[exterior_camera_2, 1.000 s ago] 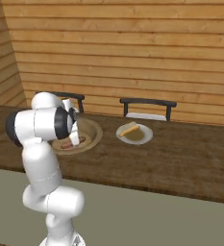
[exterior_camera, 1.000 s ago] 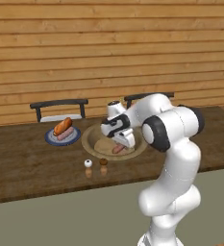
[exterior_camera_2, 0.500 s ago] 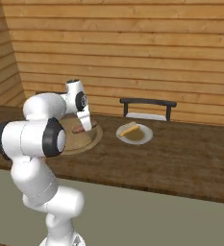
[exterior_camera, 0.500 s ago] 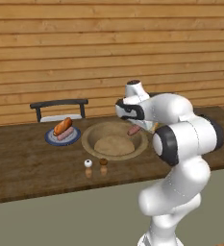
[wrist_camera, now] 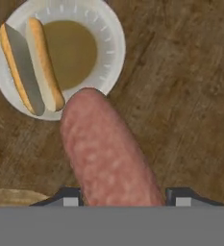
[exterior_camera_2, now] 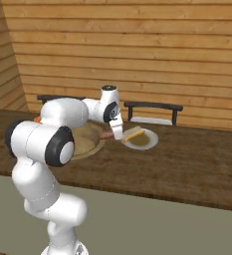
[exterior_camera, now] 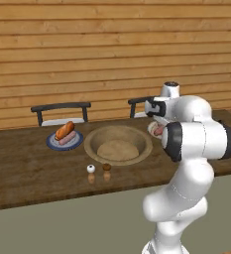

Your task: Place one bun and one sausage from the bowl on each plate.

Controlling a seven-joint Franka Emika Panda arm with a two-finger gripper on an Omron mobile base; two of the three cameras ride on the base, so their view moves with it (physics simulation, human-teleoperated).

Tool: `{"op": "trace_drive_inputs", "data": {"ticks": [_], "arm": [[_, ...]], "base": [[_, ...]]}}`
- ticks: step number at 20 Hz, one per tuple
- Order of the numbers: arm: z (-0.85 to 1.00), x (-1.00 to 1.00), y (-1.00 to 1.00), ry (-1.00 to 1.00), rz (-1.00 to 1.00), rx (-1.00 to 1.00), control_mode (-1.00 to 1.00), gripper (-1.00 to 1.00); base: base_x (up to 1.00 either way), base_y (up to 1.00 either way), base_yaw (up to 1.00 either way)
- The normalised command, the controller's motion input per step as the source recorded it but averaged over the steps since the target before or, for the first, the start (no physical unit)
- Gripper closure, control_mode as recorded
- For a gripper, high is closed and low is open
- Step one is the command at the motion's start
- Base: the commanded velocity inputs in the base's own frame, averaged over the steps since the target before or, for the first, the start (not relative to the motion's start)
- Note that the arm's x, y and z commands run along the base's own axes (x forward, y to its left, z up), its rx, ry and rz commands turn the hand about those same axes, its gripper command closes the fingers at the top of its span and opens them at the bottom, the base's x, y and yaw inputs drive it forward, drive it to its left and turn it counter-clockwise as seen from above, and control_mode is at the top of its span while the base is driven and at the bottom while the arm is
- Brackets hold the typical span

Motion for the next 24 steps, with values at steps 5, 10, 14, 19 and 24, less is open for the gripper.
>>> {"op": "trace_drive_inputs", "data": {"ticks": [5, 10, 14, 19, 24], "arm": [[0.00, 0.78, -1.00, -0.05, 0.05, 0.10, -1.00, 1.00], [-0.35, 0.52, -0.86, -0.13, 0.07, 0.02, -1.00, 1.00], [-0.74, 0.29, -0.29, -0.23, 0.09, -0.01, -1.00, 1.00], [-0.50, 0.33, 0.00, -0.12, 0.04, -0.01, -1.00, 1.00], [-0.21, 0.60, 0.04, -0.01, 0.00, -0.01, -1.00, -1.00]], "base": [[0.00, 0.00, 0.00], [0.00, 0.00, 0.00], [0.00, 0.00, 0.00], [0.00, 0.00, 0.00], [0.00, 0.00, 0.00]]}}
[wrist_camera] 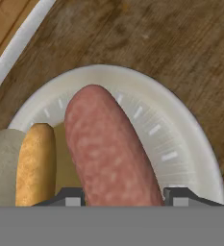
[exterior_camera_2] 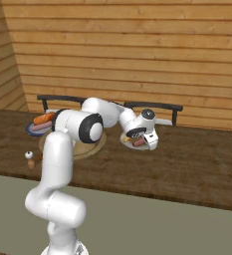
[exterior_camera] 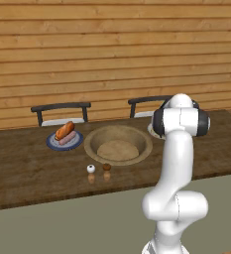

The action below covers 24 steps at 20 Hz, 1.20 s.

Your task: Place one bun and one sausage from the bowl on each plate.

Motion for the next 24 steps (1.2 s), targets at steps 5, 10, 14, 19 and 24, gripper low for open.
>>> {"op": "trace_drive_inputs", "data": {"ticks": [5, 10, 14, 19, 24], "arm": [[0.00, 0.73, -0.03, 0.00, 0.00, 0.00, -1.00, -1.00], [0.01, 0.29, -0.14, 0.00, 0.00, 0.00, -1.00, -1.00], [0.36, -0.58, -0.12, -0.08, 0.00, 0.00, -1.00, -1.00], [0.54, -1.00, 0.09, -0.10, 0.00, 0.00, -1.00, -1.00], [0.53, -1.00, 0.30, 0.00, 0.00, 0.00, -1.00, -1.00]], "base": [[0.00, 0.00, 0.00], [0.00, 0.00, 0.00], [0.00, 0.00, 0.00], [0.00, 0.00, 0.00], [0.00, 0.00, 0.00]]}}
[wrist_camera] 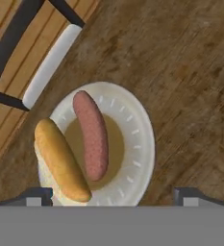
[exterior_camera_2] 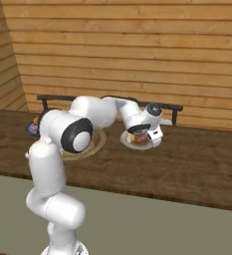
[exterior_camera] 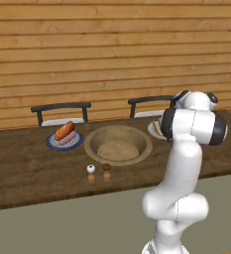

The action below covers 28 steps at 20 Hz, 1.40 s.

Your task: Place one bun and one sausage from the bowl on each plate.

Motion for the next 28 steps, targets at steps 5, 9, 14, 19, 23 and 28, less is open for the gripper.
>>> {"op": "trace_drive_inputs", "data": {"ticks": [5, 9, 14, 19, 23, 28], "arm": [[0.87, -1.00, 0.13, 0.09, -0.01, 0.00, -1.00, -1.00], [0.44, -1.00, 0.00, 0.29, -0.09, 0.00, -1.00, -1.00], [-0.06, -1.00, -0.12, 0.43, -0.17, 0.00, -1.00, -1.00], [-0.40, -1.00, -0.18, 0.35, -0.18, 0.00, -1.00, -1.00], [-0.27, -1.00, -0.14, 0.24, -0.18, 0.00, -1.00, -1.00], [-0.04, -1.00, -0.05, -0.07, -0.14, 0.00, -1.00, -1.00]], "base": [[0.00, 0.00, 0.00], [0.00, 0.00, 0.00], [0.00, 0.00, 0.00], [0.00, 0.00, 0.00], [0.00, 0.00, 0.00], [0.00, 0.00, 0.00]]}}
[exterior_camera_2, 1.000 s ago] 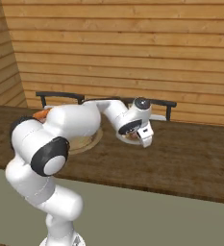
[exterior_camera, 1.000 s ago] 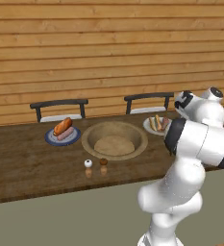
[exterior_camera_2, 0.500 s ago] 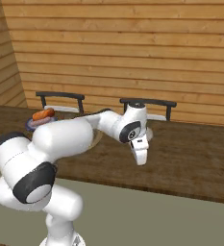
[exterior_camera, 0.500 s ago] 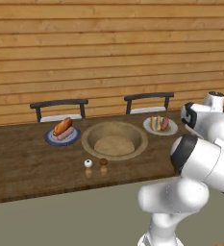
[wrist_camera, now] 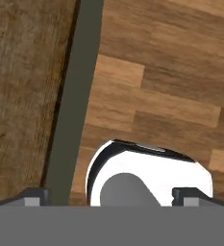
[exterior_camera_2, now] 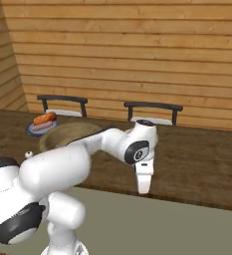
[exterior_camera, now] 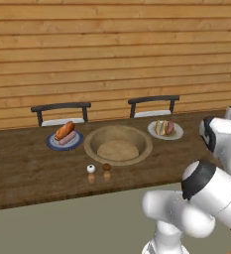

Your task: Place one bun and one sausage from the bowl on each plate.

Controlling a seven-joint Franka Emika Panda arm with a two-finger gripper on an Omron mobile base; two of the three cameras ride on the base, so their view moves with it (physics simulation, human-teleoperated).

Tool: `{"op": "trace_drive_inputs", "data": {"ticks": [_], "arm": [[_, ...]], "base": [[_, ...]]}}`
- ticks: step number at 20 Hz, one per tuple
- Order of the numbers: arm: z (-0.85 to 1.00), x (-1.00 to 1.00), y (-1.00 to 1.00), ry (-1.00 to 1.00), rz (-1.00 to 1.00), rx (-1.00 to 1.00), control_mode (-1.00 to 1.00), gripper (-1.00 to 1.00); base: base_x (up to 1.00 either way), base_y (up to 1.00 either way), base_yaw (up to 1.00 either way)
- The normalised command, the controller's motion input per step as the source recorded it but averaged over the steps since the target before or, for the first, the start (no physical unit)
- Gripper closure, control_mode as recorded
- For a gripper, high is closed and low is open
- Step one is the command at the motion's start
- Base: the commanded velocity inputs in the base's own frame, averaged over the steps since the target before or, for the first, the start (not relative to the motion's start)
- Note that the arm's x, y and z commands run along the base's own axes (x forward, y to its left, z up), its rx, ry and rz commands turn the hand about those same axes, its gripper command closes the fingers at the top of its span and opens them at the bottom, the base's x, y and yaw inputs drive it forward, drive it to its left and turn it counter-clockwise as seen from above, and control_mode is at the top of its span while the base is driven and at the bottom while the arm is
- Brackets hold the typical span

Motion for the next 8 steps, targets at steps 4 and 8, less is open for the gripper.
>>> {"op": "trace_drive_inputs", "data": {"ticks": [4, 8], "arm": [[0.32, -1.00, 0.04, -0.37, -0.01, -0.01, -1.00, -1.00], [0.69, -0.90, 0.42, -0.34, 0.12, -0.11, -1.00, -1.00]], "base": [[0.00, 0.00, 0.00], [0.00, 0.00, 0.00]]}}
